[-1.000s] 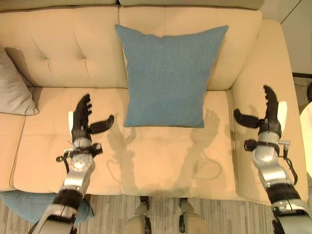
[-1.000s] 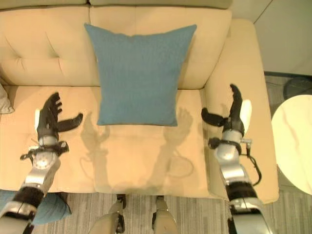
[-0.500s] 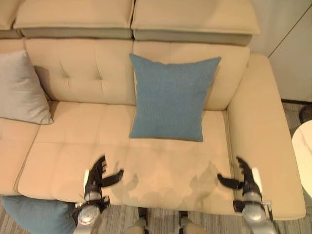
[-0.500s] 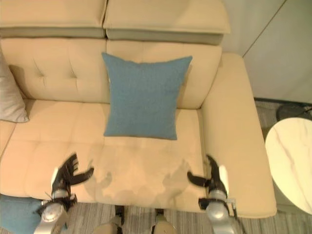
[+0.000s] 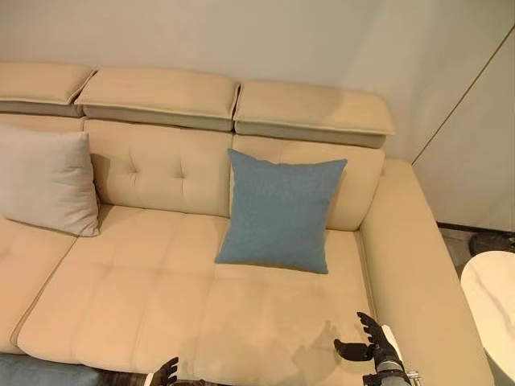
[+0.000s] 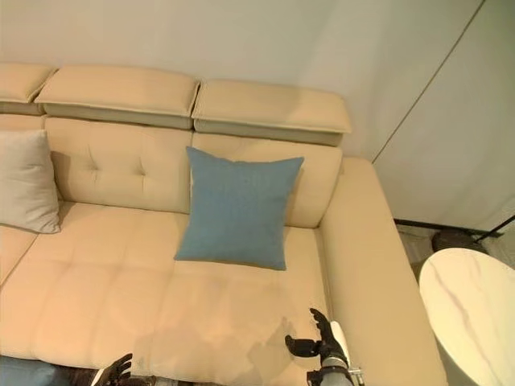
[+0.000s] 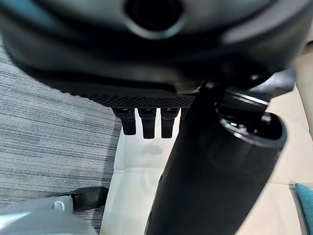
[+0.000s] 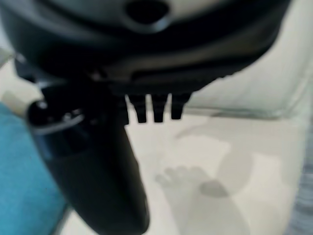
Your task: Pick up all the scattered cushions and arrange them neatly on the sofa.
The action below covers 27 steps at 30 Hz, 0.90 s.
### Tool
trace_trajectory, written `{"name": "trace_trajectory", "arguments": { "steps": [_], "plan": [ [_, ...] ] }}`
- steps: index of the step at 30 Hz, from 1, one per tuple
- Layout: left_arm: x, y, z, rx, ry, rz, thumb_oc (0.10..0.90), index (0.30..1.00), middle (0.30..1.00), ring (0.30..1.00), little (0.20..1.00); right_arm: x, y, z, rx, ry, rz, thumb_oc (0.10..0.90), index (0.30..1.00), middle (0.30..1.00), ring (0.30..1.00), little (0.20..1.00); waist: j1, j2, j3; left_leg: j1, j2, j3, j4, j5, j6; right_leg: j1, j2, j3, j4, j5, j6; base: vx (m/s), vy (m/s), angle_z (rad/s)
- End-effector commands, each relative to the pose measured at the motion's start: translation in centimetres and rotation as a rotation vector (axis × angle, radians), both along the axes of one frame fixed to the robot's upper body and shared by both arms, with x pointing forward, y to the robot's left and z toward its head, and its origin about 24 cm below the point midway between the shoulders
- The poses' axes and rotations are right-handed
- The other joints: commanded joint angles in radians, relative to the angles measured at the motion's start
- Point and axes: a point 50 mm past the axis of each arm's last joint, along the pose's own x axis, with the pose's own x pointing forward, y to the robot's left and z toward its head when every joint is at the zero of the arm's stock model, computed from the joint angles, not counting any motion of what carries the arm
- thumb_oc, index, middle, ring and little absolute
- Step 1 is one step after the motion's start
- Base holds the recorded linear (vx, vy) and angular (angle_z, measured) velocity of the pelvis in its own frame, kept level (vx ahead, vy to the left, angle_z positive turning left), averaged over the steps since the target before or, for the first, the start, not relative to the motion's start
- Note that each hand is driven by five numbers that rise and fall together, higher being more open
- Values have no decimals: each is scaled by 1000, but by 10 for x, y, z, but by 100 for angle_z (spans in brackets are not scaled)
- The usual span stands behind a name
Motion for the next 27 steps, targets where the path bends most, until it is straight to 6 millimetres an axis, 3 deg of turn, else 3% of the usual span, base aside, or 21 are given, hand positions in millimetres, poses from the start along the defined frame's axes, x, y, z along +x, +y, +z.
{"name": "trace_trajectory", "arguments": {
  "steps": [1, 2, 4, 5, 7, 8, 9, 11, 13, 17, 18, 20, 22, 23, 25, 27],
  "plan": [
    [50, 19, 21, 103, -166, -30, 800, 900, 900, 900, 900, 35, -7, 25, -34, -166, 20, 800, 900, 900, 900, 900, 10, 21, 72, -6, -3, -62, 4, -48, -17, -67, 64, 109, 224, -73, 42, -176, -13, 11],
    [50, 19, 21, 103, -166, -30, 800, 900, 900, 900, 900, 35, -7, 25, -34, -166, 20, 800, 900, 900, 900, 900, 10, 20, 72, -6, -4, -62, 4, -48, -17, -70, 63, 110, 228, -76, 42, -158, -33, 32],
    [61, 21, 26, 119, -200, -46, 800, 900, 900, 900, 900, 33, -5, 23, -15, -161, 2, 800, 900, 900, 900, 900, 9, 22, 68, -50, -9, -97, 7, -20, -16, -65, 94, 181, 303, -101, 25, -180, -100, 78],
    [62, 19, 26, 117, -208, -47, 800, 900, 900, 900, 900, 31, -5, 22, -4, -158, -5, 800, 900, 900, 900, 900, 15, 17, 57, -76, -13, -128, 10, -7, -21, -26, 106, 210, 302, -142, 6, -189, -163, 96],
    [61, 16, 24, 112, -195, -36, 800, 900, 900, 900, 900, 33, -3, 21, -5, -148, 6, 800, 900, 900, 900, 900, 33, 3, 53, -140, -18, -157, 9, 46, -53, 38, 123, 198, 165, -185, -31, -227, -235, 101],
    [61, 16, 24, 112, -195, -36, 800, 900, 900, 900, 900, 33, -3, 21, -5, -149, 6, 800, 900, 900, 900, 900, 30, 3, 53, -142, -18, -159, 10, 47, -53, 39, 122, 195, 163, -184, -31, -386, -302, 111],
    [65, 12, 24, 100, -205, -30, 800, 900, 900, 900, 900, 40, -5, 26, -10, -181, 3, 800, 900, 900, 900, 900, 39, 7, 65, -217, -15, -179, 11, 97, -91, 41, 151, 201, 104, -194, -51, -408, -264, 99],
    [64, 8, 22, 85, -203, -25, 800, 900, 900, 900, 900, 42, -10, 30, -28, -197, -1, 800, 900, 900, 900, 900, 35, 13, 81, -249, -18, -182, 9, 101, -98, 23, 162, 170, 98, -180, -55, -358, -206, 130],
    [65, 4, 21, 71, -205, -17, 800, 900, 900, 900, 900, 45, -14, 34, -43, -207, -3, 800, 900, 900, 900, 900, 23, 8, 107, -252, -22, -132, 38, 72, -77, 5, 150, 137, 114, -167, -55, -284, -66, 136],
    [52, -1, 14, 65, -149, -40, 800, 900, 900, 900, 900, 31, -19, 30, -42, -190, -32, 800, 900, 900, 900, 900, -20, -16, 85, -195, -24, -72, 141, -3, -49, -12, 93, 39, 76, -113, -53, -235, -33, 91],
    [52, -1, 14, 65, -149, -40, 800, 900, 900, 900, 900, 32, -19, 30, -42, -190, -32, 800, 900, 900, 900, 900, -21, -15, 83, -199, -23, -73, 141, -1, -50, -14, 94, 38, 75, -111, -53, -172, -5, 81],
    [55, -2, 16, 64, -162, -54, 800, 900, 900, 900, 900, 29, -20, 30, -37, -188, -49, 800, 900, 900, 900, 900, -39, -24, 76, -176, -8, -7, 172, -36, -46, -21, 70, 0, 50, -86, -49, -120, 17, 101],
    [55, -2, 16, 64, -162, -54, 800, 900, 900, 900, 900, 29, -20, 30, -37, -188, -49, 800, 900, 900, 900, 900, -40, -23, 77, -176, -8, -8, 176, -39, -46, -17, 71, -1, 49, -86, -49, -107, 48, 84],
    [62, -3, 19, 62, -187, -66, 800, 900, 900, 900, 900, 33, -19, 30, -27, -197, -52, 800, 900, 900, 900, 900, -55, -41, 76, -135, 11, 41, 230, -105, -46, -21, 39, -49, 12, -46, -38, -218, 122, 46],
    [67, -5, 21, 56, -204, -69, 800, 900, 900, 900, 900, 38, -16, 32, -22, -211, -39, 800, 900, 900, 900, 900, -59, -54, 81, -108, 32, 64, 286, -158, -50, -25, 16, -78, -9, -20, -29, -228, 155, 71],
    [66, -7, 20, 46, -206, -72, 800, 900, 900, 900, 900, 41, -14, 34, -17, -219, -28, 800, 900, 900, 900, 900, -65, -51, 75, -66, 47, 64, 254, -159, -62, -35, 5, -108, -26, 2, -17, -135, 220, 63]
  ]
}}
